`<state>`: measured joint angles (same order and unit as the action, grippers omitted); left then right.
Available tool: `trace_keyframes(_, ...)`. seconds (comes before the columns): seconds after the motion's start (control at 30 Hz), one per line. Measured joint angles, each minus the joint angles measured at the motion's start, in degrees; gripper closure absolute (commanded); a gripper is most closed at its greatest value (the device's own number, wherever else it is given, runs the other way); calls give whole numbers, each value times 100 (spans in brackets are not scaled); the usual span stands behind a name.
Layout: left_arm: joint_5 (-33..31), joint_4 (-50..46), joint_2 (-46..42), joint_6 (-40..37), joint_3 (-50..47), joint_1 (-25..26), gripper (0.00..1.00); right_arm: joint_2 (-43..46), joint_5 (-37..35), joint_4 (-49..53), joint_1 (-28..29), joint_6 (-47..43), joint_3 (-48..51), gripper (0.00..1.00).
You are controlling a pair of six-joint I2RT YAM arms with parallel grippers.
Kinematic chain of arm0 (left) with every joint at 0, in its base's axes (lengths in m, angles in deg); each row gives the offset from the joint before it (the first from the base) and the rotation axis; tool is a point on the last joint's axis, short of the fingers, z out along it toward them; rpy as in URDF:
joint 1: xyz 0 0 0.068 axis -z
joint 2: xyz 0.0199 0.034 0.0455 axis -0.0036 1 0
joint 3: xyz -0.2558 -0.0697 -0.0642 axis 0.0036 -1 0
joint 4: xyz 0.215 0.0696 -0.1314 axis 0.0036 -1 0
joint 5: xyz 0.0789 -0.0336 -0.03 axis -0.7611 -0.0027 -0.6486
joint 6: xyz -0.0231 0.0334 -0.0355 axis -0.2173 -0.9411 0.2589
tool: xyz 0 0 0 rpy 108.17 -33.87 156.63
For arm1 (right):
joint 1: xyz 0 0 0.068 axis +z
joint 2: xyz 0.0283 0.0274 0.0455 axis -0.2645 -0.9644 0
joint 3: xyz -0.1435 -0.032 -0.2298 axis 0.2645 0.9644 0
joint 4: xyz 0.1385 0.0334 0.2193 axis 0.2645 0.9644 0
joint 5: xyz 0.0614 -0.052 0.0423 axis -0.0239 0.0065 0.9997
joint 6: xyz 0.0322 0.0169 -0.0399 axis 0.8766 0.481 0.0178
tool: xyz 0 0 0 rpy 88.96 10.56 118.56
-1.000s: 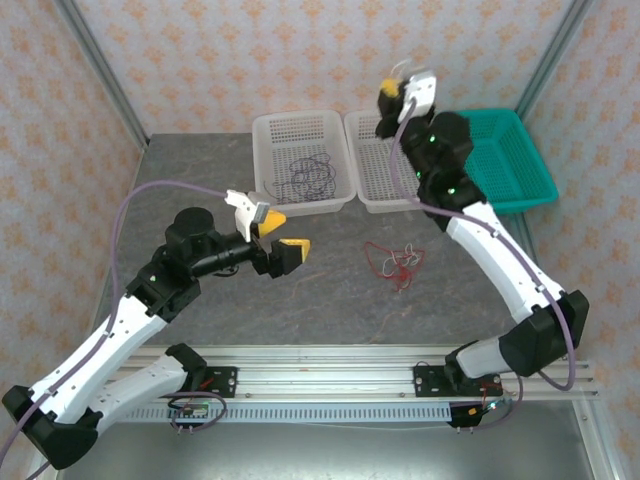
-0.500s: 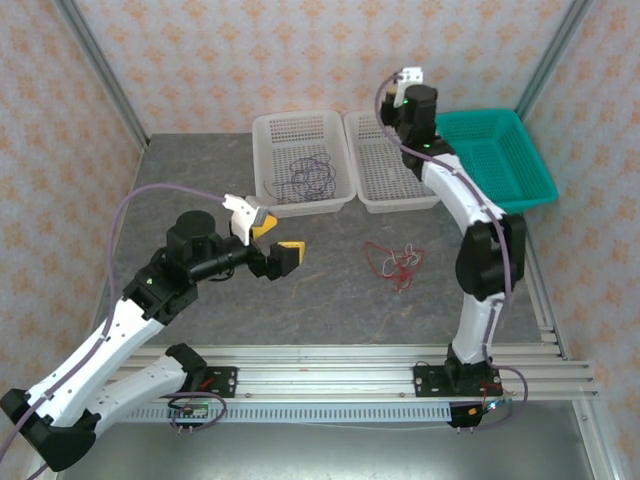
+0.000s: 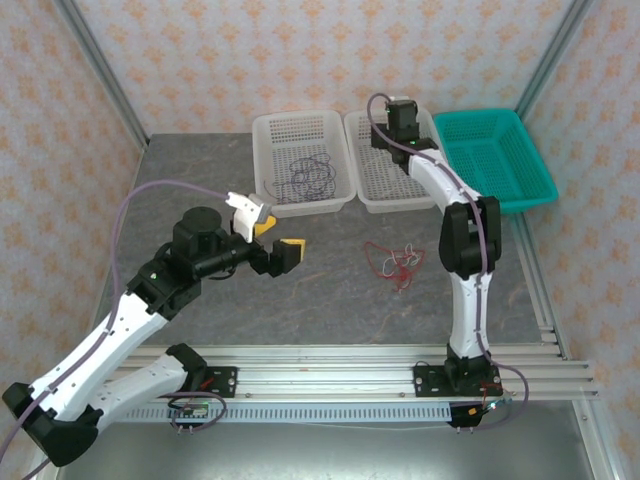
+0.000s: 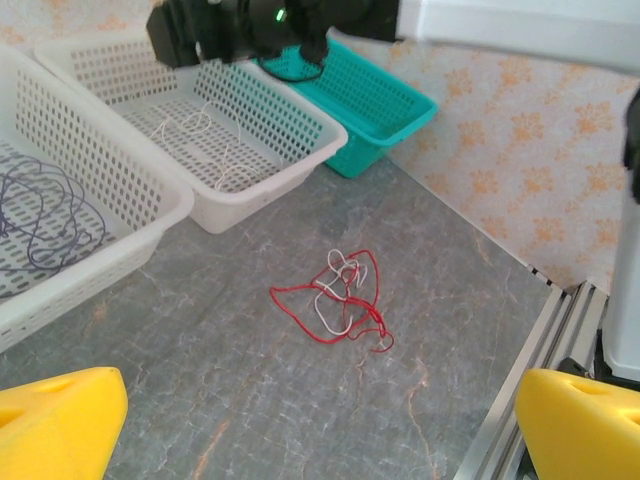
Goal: Untangle the cables
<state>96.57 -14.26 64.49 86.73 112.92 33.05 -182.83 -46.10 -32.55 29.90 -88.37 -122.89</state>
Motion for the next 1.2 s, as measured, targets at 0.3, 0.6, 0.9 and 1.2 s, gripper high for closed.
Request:
trace_keyframes(0.3, -190, 525, 691, 426, -9, 411, 0, 3560, 809, -125, 11, 769, 2575, 28)
trace_keyframes(0.6, -876, 1014, 2911, 1541, 195, 656, 0, 6760, 848, 612, 87, 2450, 6022, 34)
trace_keyframes(0.9, -837, 1080, 4190, 1829, 1126, 1032, 0, 5434, 1167, 1471, 87, 3215, 6830, 28)
trace_keyframes(1.2, -1012, 1078, 3816, 1829, 1049, 1067, 0, 3405, 1156, 1224, 413, 2986, 6358, 69)
